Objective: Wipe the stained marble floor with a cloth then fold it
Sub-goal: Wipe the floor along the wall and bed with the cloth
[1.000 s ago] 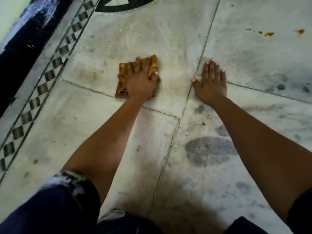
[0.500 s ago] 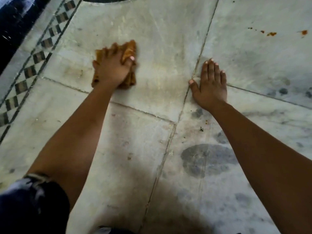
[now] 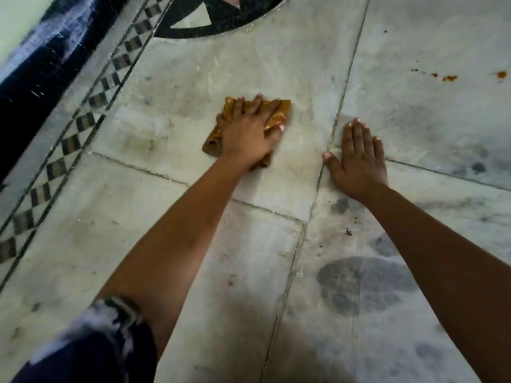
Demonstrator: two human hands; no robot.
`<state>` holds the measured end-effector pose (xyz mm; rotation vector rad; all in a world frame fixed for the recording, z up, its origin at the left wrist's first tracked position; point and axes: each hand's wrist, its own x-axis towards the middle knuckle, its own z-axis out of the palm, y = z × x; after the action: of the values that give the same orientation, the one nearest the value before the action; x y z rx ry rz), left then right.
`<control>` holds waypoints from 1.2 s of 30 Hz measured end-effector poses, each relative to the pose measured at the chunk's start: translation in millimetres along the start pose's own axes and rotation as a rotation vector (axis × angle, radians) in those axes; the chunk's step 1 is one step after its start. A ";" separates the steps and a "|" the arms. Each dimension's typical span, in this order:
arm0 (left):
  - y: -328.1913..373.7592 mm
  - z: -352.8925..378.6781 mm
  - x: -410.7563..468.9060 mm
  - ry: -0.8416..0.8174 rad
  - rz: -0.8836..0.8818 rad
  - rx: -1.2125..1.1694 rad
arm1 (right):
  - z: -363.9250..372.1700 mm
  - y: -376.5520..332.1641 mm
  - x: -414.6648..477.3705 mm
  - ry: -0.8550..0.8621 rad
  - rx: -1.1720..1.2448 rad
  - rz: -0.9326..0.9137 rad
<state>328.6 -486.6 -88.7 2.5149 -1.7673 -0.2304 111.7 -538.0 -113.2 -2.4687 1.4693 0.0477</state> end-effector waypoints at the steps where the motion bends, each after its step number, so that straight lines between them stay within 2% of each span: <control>1: -13.7 -4.3 11.5 0.000 -0.044 -0.009 | -0.1 0.2 -0.4 -0.005 0.002 0.002; 6: -85.0 -16.0 27.4 0.055 -0.364 -0.040 | 0.4 1.6 1.4 -0.039 0.009 0.008; 10: -97.9 -17.0 4.8 0.054 -0.485 -0.048 | 1.7 2.2 3.0 -0.040 0.008 0.010; 17: -64.2 -17.3 -71.9 0.037 -0.350 -0.034 | -7.4 -0.1 4.3 -0.121 0.044 0.029; 20: -50.7 -25.1 -94.7 0.024 -0.282 0.008 | -15.1 -12.2 -0.9 -0.192 0.156 0.095; 22: -47.1 -32.8 -107.9 0.020 -0.231 -0.044 | -15.9 -29.3 -19.1 -0.193 0.253 0.106; 24: -41.0 -46.7 -116.5 0.057 -0.254 -0.291 | -16.1 -47.6 -44.9 -0.170 0.360 0.105; 27: -16.8 -77.6 -122.0 0.039 -0.387 -0.955 | -30.8 -65.0 -78.6 -0.166 0.537 0.078; 29: 10.6 -96.5 -125.6 -0.024 -0.422 -1.300 | -55.3 -67.1 -96.2 -0.126 0.672 0.060; 33: 75.1 -123.2 -128.0 -0.131 -0.478 -1.676 | -113.9 -54.6 -133.7 -0.032 0.975 0.092; 36: 119.2 -137.7 -127.7 -0.193 -0.467 -1.746 | -152.8 -32.4 -159.2 -0.004 1.033 0.072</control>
<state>196.8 -412.4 74.5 1.3802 -0.3110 -1.3003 46.0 -424.1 66.9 -1.5621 1.1365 -0.5468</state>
